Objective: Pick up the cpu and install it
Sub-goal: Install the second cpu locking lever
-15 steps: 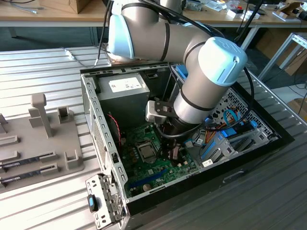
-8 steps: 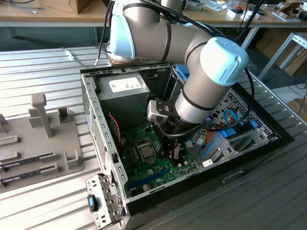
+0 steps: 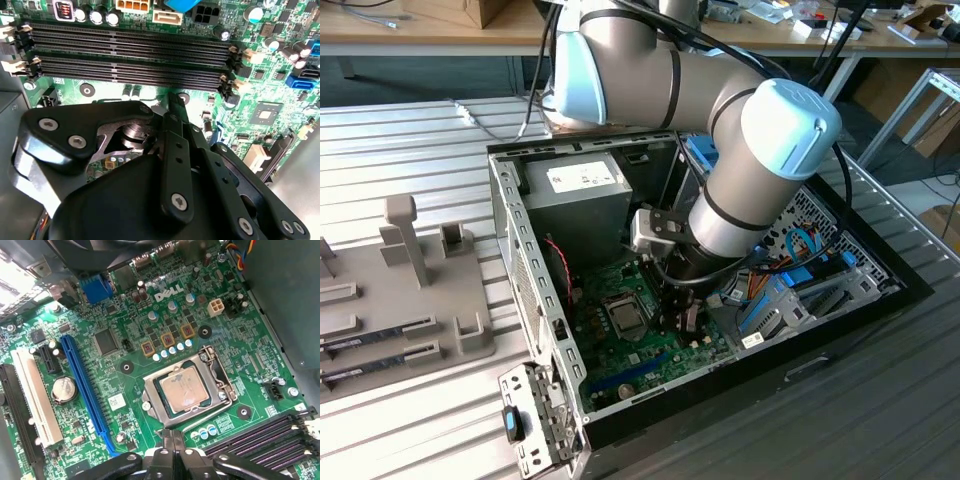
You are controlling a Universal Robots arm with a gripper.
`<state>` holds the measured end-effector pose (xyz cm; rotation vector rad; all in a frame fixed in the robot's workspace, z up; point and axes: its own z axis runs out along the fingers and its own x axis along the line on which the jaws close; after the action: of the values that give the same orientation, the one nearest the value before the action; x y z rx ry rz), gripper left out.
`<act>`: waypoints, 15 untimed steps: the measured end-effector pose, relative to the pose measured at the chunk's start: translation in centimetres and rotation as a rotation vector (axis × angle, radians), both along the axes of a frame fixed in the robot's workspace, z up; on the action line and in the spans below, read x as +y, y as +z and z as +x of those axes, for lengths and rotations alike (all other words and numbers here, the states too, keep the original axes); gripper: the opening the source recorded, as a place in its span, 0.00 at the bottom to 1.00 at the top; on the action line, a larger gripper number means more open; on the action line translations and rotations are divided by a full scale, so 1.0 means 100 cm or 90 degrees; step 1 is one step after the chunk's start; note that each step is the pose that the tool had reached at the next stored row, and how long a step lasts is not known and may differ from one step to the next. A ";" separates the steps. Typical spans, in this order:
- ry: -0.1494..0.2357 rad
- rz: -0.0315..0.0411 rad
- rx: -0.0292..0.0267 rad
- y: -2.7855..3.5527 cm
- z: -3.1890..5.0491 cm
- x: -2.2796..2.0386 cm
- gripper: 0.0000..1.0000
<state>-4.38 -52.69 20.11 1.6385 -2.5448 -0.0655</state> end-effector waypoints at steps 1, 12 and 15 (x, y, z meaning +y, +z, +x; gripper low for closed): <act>0.000 -0.0009 0.0001 -0.0009 0.0005 0.0000 0.11; 0.000 -0.0115 0.0001 -0.0047 0.0062 -0.0005 0.11; 0.000 -0.0117 0.0000 -0.0059 0.0059 -0.0006 0.11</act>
<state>-3.79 -52.75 19.52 1.6323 -2.5374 -0.0419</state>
